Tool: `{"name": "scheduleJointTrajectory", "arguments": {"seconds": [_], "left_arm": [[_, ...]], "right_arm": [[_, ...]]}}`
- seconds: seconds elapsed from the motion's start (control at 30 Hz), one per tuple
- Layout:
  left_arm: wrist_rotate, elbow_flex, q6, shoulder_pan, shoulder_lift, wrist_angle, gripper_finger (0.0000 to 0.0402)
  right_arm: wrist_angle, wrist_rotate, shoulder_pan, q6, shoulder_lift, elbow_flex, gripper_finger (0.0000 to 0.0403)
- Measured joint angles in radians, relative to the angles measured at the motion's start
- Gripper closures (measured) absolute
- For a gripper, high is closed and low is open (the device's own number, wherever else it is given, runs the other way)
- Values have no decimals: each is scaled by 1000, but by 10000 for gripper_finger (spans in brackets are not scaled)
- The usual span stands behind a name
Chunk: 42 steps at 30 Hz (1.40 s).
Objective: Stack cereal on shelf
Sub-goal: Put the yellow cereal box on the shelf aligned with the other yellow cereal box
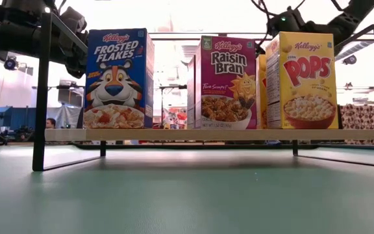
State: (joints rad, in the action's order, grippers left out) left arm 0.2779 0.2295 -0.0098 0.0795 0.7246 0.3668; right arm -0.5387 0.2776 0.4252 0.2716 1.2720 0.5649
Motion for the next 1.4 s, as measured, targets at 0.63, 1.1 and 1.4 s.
{"name": "scheduleJointTrajectory", "arguments": {"seconds": [0.63,1.1,1.4], "left_arm": [[0,0,0,0,1,0,168],[0,0,0,0,1,0,168],[0,0,0,0,2,0,168]], "right_arm": [[-291,11,-30,-37,79,-153,147],[-335,50,3,-160,43,-153,147],[-337,-95,108,-126,27,-179,147]]}}
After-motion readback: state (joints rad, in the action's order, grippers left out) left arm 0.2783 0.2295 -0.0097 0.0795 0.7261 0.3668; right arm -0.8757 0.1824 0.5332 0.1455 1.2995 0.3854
